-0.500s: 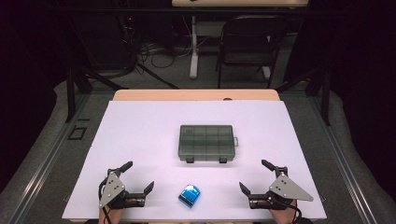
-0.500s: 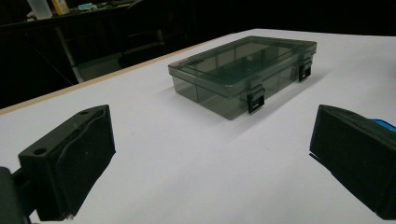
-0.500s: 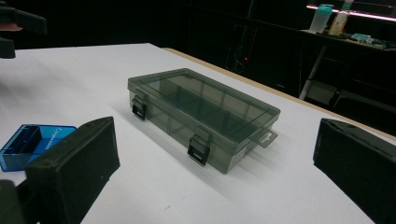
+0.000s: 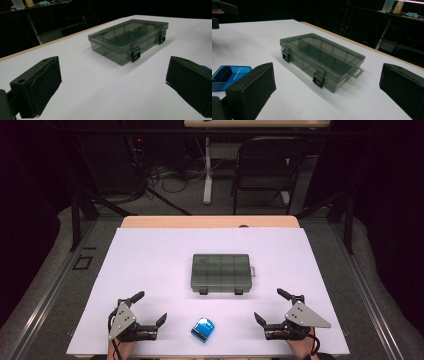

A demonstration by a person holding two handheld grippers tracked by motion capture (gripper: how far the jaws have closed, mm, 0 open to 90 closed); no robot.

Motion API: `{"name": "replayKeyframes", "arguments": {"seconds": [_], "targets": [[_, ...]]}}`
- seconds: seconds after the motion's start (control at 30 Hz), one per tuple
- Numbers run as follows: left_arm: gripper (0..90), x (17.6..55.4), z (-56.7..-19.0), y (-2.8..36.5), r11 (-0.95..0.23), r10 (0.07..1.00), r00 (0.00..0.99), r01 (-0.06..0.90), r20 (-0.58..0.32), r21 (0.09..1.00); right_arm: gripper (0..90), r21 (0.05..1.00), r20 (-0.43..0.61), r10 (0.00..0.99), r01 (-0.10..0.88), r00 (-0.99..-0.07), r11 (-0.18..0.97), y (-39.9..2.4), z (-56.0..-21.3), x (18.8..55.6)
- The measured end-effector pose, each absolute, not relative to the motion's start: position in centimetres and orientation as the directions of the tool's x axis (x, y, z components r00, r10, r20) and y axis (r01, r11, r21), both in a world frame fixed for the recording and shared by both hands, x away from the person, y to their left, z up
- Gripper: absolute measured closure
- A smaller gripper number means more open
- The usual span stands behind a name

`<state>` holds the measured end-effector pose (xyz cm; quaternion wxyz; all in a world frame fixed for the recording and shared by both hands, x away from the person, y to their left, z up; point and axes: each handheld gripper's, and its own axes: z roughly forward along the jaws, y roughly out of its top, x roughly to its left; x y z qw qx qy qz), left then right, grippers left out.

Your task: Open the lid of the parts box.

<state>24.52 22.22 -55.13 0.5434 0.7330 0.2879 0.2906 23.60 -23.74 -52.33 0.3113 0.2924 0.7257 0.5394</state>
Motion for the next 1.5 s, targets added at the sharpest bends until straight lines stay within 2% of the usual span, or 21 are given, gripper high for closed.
{"name": "replayKeyframes", "arguments": {"seconds": [0.6, 1.5], "targets": [[0.1, 26.8, -54.8, 20.5, -0.280, 0.704, 0.701, 0.130, 0.111, 0.951, 0.0, 0.945, -0.124, 0.759, 0.158, -0.639, 0.287, -23.1, -51.9, 26.7], [0.1, 31.7, -53.6, 17.5, -0.282, 0.666, 0.744, 0.179, 0.058, 0.943, 0.0, 0.918, -0.068, 0.737, 0.247, -0.673, 0.310, -22.1, -51.3, 30.9]]}}
